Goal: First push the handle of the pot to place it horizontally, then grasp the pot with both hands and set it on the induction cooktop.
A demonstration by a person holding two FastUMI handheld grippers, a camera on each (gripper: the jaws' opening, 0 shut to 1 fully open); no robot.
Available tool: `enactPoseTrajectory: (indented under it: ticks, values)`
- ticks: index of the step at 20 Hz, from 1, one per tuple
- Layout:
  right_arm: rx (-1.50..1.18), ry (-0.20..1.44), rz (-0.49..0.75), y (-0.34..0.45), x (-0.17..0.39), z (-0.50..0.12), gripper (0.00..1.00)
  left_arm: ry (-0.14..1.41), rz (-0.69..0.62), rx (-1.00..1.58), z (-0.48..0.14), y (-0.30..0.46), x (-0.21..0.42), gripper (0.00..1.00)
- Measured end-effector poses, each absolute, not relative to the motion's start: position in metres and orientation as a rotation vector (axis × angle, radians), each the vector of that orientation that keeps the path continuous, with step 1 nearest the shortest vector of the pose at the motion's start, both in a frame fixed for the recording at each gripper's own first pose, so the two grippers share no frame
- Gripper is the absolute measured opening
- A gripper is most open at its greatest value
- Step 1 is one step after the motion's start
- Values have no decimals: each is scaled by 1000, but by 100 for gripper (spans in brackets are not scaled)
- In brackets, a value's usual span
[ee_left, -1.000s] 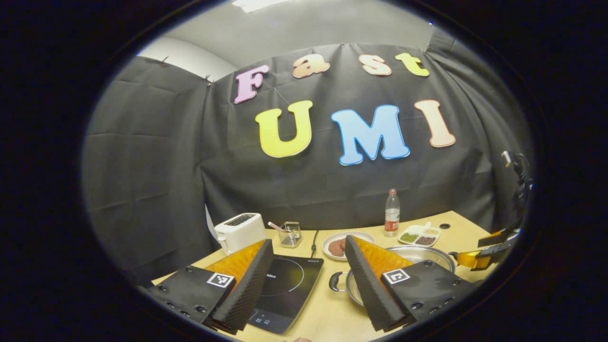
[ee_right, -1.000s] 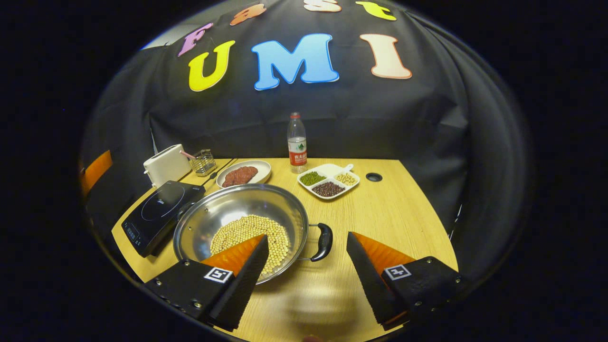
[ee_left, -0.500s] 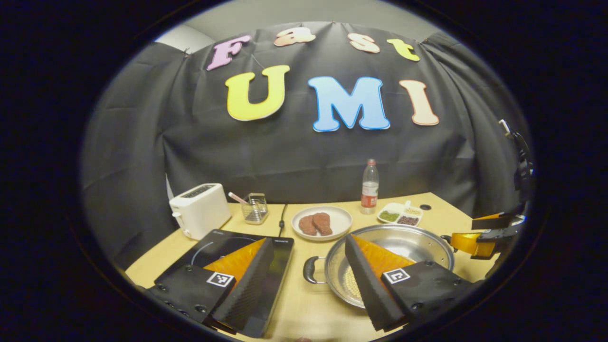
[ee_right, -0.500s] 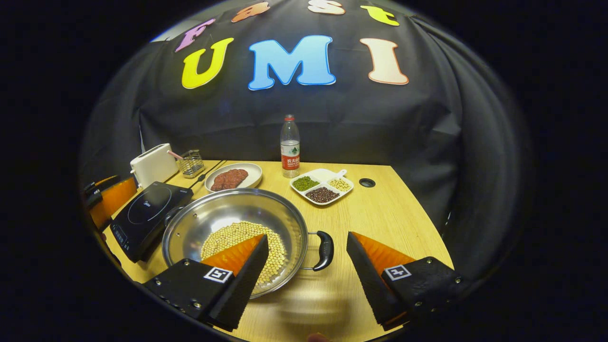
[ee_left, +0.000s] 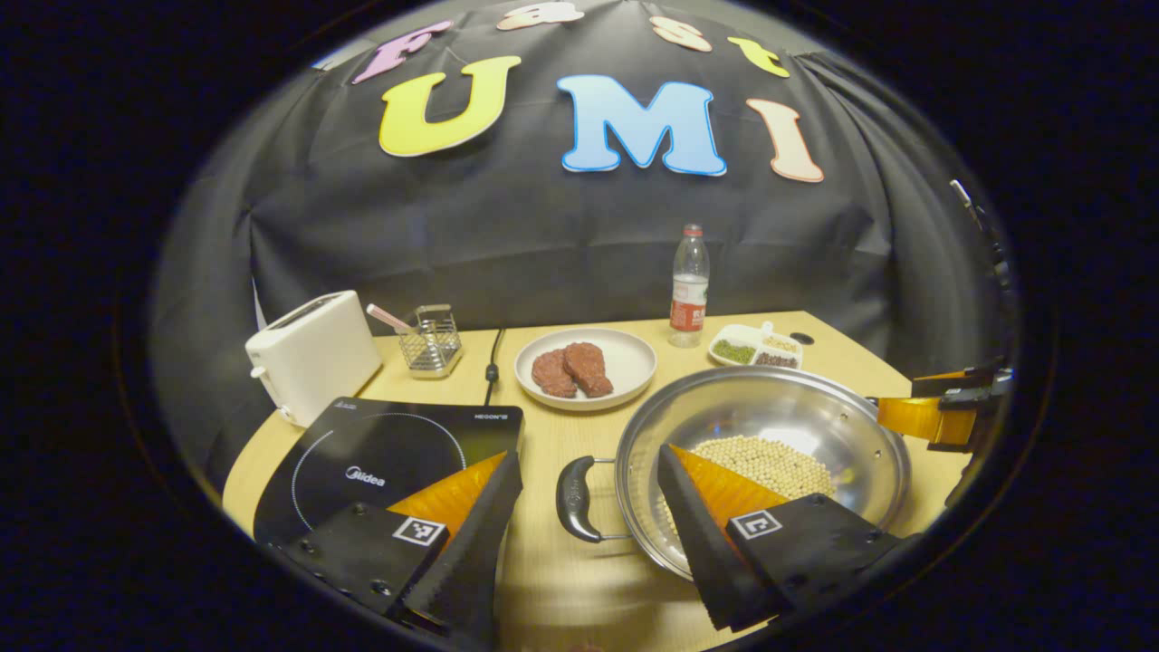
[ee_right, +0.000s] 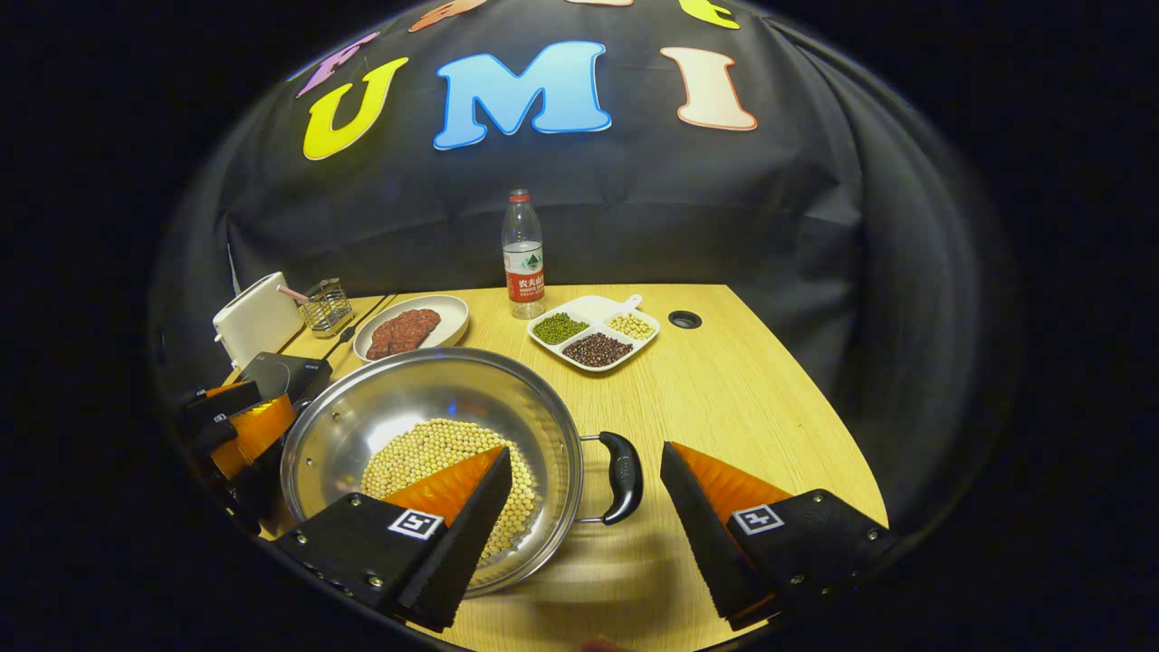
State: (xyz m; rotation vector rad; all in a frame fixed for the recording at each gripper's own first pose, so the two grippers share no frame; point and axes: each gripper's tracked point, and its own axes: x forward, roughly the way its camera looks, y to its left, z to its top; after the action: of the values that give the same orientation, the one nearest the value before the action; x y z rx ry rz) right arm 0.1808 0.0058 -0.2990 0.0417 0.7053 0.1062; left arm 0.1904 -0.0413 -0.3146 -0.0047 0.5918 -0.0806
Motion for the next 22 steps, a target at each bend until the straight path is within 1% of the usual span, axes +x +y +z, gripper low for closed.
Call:
enactPoseTrajectory:
  ticks: [4,5,10,11,12,13,14,15,16,17,18,19,20,21,22]
  values:
    - [49,746,82,9,190,-317,100,651,-94,-8,-342,-42,200,99]
    - [49,756,75,9,193,-322,100,662,-97,-6,-349,-43,201,100]
    - [30,807,61,8,194,-343,100,713,-126,-3,-366,-53,204,99]
    - [22,814,58,7,193,-345,100,727,-124,2,-371,-53,205,98]
    - [15,818,55,6,193,-347,100,732,-124,-2,-373,-54,205,93]
    - [10,822,55,5,194,-349,100,738,-121,-5,-375,-55,204,96]
    - [0,824,50,5,193,-351,96,744,-121,-10,-377,-56,204,94]
    - [-9,828,53,4,193,-353,86,752,-118,-15,-379,-56,202,92]
    - [-25,828,43,1,192,-355,83,754,-118,-23,-380,-58,203,93]
    - [-23,824,45,1,192,-355,68,752,-107,-22,-380,-58,203,91]
    - [-12,823,49,0,192,-353,71,755,-98,-18,-380,-57,203,84]
    - [2,828,53,0,193,-354,67,752,-87,-12,-380,-56,205,80]
    - [9,828,56,1,191,-353,60,754,-73,-9,-381,-54,206,79]
    - [9,828,61,3,191,-351,63,756,-59,-15,-381,-54,206,82]
    - [-3,825,65,0,191,-353,58,754,-51,-26,-380,-54,207,76]
